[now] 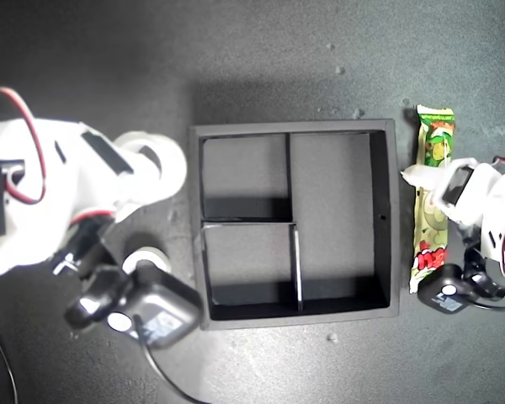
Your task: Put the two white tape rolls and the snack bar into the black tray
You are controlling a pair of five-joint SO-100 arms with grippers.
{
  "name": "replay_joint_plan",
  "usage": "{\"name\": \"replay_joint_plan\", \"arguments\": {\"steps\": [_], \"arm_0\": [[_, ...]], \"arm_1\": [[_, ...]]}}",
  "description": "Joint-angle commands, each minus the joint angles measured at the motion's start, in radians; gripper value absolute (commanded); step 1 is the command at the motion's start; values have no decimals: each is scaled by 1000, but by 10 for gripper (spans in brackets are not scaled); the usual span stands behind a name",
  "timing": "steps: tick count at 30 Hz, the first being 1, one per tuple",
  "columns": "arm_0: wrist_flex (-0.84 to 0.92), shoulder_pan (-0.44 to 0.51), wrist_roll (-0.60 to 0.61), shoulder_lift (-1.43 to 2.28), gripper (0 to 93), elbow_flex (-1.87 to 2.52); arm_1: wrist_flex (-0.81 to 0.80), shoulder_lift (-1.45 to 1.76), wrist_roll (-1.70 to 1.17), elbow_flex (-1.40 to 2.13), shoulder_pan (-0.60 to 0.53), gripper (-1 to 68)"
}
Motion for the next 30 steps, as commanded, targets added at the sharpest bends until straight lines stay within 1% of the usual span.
{"name": "replay_joint_plan", "arguments": {"steps": [1, 3, 5, 7, 9, 15, 20, 22, 24, 30], "arm_0": [[9, 6, 12, -121, 1, -169], [14, 21, 11, -227, 1, -262], [60, 35, 14, -364, 1, -413], [173, 46, 21, -548, 1, -661], [313, 51, 34, -781, 1, -1029], [308, 34, 29, -864, 1, -1054], [308, 35, 17, -859, 1, -1015], [308, 40, 15, -857, 0, -1012], [308, 43, 12, -857, 0, -1012], [310, 61, -6, -825, 0, -968]], "arm_1": [[-26, -9, -144, -26, -14, 166], [6, -9, -143, -38, -18, 148], [80, -9, -146, -69, -23, 129], [172, -8, -153, -114, -29, 113], [262, -3, -163, -161, -38, 103], [489, 3, -190, -357, -84, 98], [666, -8, -222, -626, -121, 94], [676, -8, -249, -738, -132, 93], [647, -9, -276, -830, -137, 89], [425, -49, -362, -931, -146, 93]]}}
